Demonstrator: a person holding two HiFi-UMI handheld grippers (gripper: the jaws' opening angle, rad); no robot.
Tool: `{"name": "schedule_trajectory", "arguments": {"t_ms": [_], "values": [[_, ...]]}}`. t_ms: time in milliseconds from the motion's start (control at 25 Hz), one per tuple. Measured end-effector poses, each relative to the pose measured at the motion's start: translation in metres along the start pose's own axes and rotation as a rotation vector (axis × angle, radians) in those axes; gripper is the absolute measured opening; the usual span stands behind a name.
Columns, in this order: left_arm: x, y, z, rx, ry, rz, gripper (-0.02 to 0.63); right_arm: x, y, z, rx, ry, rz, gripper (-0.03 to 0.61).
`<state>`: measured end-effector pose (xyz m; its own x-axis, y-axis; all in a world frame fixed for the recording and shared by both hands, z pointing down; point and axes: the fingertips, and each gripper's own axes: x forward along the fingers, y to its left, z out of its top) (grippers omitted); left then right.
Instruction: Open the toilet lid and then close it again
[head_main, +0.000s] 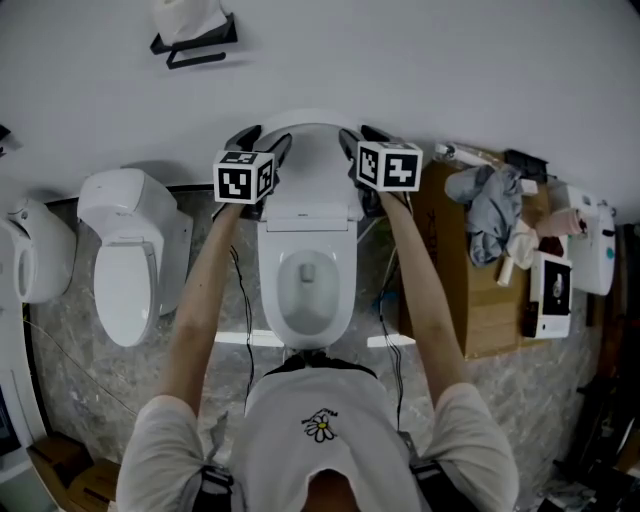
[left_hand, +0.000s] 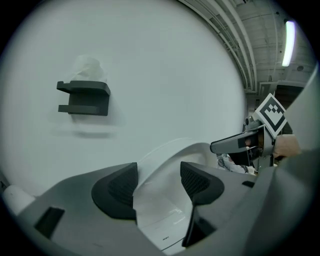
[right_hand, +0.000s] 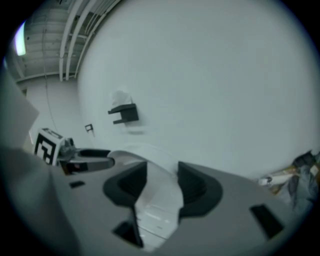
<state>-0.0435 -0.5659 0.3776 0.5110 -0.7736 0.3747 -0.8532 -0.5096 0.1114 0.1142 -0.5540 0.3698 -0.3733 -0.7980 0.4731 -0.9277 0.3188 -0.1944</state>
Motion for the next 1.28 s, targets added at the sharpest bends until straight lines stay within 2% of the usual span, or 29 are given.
{"name": "schedule_trajectory", "arguments": {"t_ms": [240,440,560,760,960,1080,1280], "values": [[0.026,0.015,0.006,-0.012,0.042,0.001,0.288,0.025,-0.013,0.012,0.016,0.006,-0.017,0.204],[0.040,0.022,0.008,0.013,0.059,0.020,0.288,0.038,-0.017,0.015,-0.088,0.013,-0.090,0.204],[0.040,0.025,0.010,-0.016,0.050,0.014,0.285,0.040,-0.017,0.016,-0.092,0.013,-0.091,0.204],[0.039,0.025,0.010,-0.011,0.048,0.019,0.284,0.039,-0.017,0.017,-0.096,0.010,-0.091,0.204],[0.036,0.022,0.009,0.006,0.085,0.053,0.284,0.036,-0.014,0.015,-0.120,0.045,-0.097,0.206],[0.027,0.016,0.020,0.006,0.047,0.054,0.284,0.027,-0.012,0.019,-0.118,0.033,-0.091,0.206],[-0.003,0.007,0.053,0.030,-0.049,0.069,0.284,-0.012,0.003,0.042,-0.121,-0.085,-0.064,0.205]]}}
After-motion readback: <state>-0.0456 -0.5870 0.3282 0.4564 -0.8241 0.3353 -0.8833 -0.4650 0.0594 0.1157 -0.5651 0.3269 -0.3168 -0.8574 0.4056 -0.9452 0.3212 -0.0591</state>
